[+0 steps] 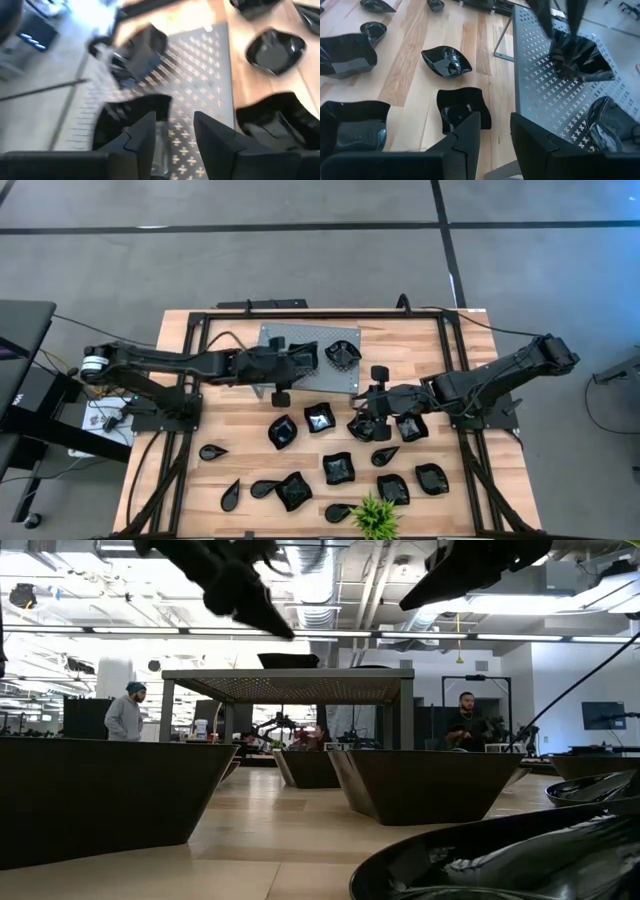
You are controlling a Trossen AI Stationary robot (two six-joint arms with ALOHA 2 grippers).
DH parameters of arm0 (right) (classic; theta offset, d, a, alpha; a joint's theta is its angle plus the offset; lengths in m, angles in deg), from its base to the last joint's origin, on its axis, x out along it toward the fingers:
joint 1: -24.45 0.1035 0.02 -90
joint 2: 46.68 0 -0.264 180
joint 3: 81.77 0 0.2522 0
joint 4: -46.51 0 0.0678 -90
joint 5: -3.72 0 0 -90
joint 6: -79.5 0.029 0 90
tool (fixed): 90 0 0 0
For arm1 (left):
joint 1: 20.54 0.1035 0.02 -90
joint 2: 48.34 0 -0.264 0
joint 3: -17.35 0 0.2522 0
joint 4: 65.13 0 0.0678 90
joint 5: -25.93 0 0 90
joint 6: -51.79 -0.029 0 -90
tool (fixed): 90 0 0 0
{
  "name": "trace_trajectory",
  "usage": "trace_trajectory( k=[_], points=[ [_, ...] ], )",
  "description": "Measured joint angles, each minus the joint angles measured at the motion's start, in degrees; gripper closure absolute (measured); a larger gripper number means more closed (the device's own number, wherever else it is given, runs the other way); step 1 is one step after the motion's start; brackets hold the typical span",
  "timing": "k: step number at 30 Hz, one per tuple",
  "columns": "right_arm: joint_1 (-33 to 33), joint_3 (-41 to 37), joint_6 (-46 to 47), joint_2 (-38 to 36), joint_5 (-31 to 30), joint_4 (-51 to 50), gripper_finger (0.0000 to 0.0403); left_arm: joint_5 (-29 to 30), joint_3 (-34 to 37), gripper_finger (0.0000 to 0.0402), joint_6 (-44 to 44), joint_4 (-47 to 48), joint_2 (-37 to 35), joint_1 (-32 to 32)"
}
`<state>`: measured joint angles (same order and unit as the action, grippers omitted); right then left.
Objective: Pick & Place Mini shaped plates
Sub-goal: Put the black drop-shaped plate on the shelf
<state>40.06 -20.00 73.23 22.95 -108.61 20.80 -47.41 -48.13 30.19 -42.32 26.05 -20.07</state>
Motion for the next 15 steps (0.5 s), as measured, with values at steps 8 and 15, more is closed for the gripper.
trace_trajectory(
  k=[8, 15],
  points=[
    [-0.1, 0.0, -0.4, 0.0, 0.0, 0.0, 0.0301, -0.7, 0.0, 0.0255, 16.9, 9.2, -12.3, -14.1],
    [0.0, 0.0, -2.7, 0.0, 0.0, 0.5, 0.0301, -1.9, 5.3, 0.0264, 51.3, 25.3, -15.6, -27.5]
  ],
)
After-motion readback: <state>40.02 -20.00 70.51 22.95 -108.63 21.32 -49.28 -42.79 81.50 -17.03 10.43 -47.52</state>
